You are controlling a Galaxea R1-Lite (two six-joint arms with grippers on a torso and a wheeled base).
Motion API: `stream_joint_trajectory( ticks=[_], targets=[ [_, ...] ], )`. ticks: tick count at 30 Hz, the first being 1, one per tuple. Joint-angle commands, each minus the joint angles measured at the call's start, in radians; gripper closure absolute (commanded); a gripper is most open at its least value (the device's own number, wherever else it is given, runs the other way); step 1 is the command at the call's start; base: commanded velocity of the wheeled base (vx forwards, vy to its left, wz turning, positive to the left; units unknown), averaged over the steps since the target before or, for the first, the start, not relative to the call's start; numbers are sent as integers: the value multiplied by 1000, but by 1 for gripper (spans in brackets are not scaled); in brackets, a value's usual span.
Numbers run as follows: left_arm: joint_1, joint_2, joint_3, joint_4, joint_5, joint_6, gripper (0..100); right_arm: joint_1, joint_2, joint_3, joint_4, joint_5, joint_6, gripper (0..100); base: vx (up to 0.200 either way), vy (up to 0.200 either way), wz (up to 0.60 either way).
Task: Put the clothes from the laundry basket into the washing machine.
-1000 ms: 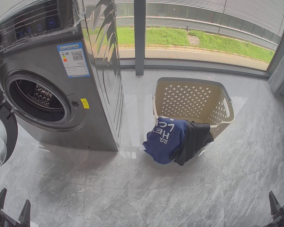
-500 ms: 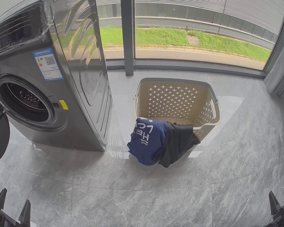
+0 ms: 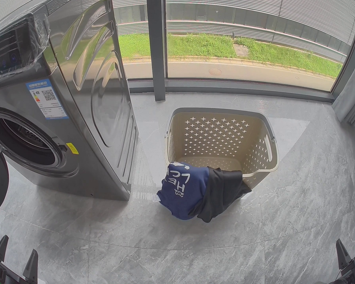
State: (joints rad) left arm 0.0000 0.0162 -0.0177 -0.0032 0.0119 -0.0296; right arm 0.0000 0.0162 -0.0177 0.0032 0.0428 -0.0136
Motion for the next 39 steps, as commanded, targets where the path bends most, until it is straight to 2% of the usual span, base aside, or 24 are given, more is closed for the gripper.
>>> stream_joint_trajectory(
  ticks=[1,19,24,25,27,28,31,32,34,35,37,39],
  targets=[
    [-2,-12,18,0,0,-1,0,0,-16,18,0,0,0,0,0,0,0],
    [-2,-12,18,0,0,-12,0,0,-16,18,0,-1,4,0,0,0,0],
    [-2,-12,18,0,0,-12,0,2,-16,10,-5,-18,0,0,0,0,0],
    [-2,-12,18,0,0,-10,0,2,-16,-58,-45,-26,1,0,0,0,0],
    [-2,-12,18,0,-1,-7,0,6,19,-202,-43,-30,35,0,0,0,0],
    [-2,-12,18,0,-1,-7,0,6,47,-242,-31,-29,49,0,0,0,0],
    [-2,-12,18,0,-1,-9,0,6,99,-295,1,-14,61,0,0,0,0],
    [-2,-12,18,0,0,-12,0,15,146,-298,23,17,63,0,0,0,0],
    [-2,-12,18,0,0,-13,0,25,225,-303,23,49,64,0,0,0,0],
    [-2,-12,18,0,0,-13,0,26,231,-303,23,52,66,0,0,0,0],
    [-2,-12,18,0,0,-10,0,26,375,-327,-5,86,73,0,0,0,0],
    [-2,-12,18,0,0,-10,0,28,429,-347,-19,95,78,0,0,0,0]
  ],
)
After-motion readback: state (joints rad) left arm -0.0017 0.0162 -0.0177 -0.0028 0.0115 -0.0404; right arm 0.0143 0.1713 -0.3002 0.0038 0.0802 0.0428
